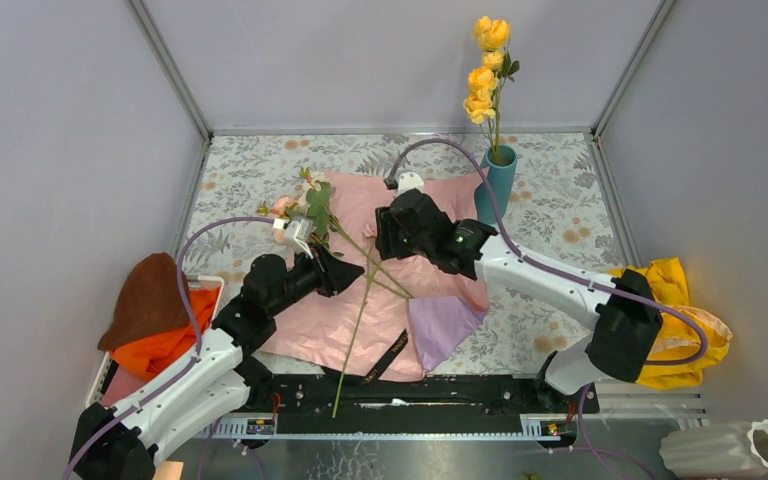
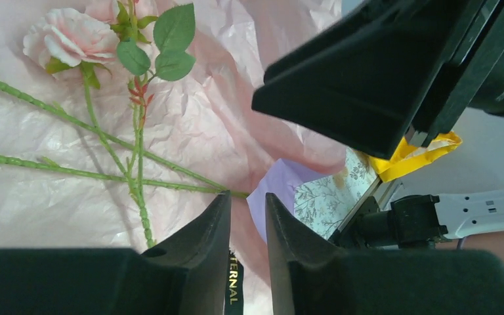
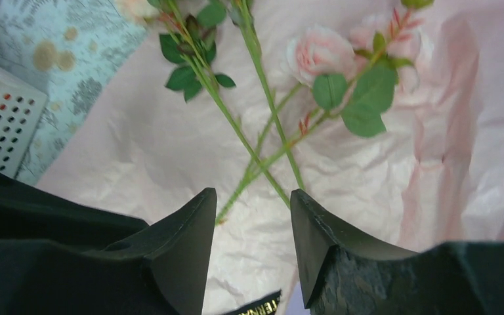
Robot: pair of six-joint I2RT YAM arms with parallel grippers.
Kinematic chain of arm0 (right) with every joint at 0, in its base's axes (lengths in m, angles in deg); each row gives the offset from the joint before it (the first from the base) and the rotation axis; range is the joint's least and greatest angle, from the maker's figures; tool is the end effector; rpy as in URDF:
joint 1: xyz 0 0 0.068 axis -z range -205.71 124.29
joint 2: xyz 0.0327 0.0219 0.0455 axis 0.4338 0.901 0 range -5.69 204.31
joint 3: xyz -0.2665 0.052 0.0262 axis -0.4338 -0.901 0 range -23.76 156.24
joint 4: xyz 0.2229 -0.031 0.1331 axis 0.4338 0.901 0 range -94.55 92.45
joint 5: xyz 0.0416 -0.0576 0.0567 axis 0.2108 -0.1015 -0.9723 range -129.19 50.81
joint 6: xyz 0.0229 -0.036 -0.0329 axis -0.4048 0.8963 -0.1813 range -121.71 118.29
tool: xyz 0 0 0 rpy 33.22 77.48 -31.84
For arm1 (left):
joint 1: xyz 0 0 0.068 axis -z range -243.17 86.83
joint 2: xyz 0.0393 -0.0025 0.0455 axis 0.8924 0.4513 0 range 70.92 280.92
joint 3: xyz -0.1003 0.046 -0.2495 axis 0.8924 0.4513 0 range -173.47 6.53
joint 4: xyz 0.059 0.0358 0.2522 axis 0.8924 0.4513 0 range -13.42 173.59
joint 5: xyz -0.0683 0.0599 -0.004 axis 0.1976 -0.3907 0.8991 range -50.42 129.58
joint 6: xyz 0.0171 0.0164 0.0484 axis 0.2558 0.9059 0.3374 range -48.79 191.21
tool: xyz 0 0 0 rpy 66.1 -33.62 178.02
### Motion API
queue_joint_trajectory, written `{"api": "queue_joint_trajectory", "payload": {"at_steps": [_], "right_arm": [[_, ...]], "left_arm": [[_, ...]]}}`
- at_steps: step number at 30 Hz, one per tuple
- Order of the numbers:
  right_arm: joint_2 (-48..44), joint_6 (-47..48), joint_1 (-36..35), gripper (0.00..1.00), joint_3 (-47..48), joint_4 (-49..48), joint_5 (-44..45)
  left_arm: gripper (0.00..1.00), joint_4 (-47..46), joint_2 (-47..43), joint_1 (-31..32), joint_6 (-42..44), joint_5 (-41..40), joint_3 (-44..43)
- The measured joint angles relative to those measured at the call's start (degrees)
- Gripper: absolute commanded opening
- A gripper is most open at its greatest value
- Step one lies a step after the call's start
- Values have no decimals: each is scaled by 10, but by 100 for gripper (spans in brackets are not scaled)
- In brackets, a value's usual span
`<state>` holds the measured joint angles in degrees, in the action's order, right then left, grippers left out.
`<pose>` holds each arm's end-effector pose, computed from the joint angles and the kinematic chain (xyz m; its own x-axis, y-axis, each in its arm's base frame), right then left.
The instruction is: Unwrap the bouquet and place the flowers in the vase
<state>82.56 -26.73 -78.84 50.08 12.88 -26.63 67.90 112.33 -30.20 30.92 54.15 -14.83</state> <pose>0.2201 0.2806 0.3173 -0.5701 -0.0721 -0.8184 -0.4733 0.8431 0.2554 0.1454 -0.1049 0.2391 -0.6005 -0.3564 -0.7158 0.4528 0.5862 -0.6718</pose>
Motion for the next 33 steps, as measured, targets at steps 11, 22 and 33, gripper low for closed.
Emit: {"api": "queue_joint_trajectory", "payload": {"at_steps": [11, 22, 33], "right_arm": [[-1, -64, 0, 44, -96, -21, -63], [79, -133, -13, 42, -143, -111, -181], [138, -168, -27, 36, -154, -189, -229]], "left_arm": [[43, 91, -10, 0, -1, -90, -14], [52, 223, -95, 0, -24, -238, -86], [53, 249, -64, 0, -27, -250, -85]]}}
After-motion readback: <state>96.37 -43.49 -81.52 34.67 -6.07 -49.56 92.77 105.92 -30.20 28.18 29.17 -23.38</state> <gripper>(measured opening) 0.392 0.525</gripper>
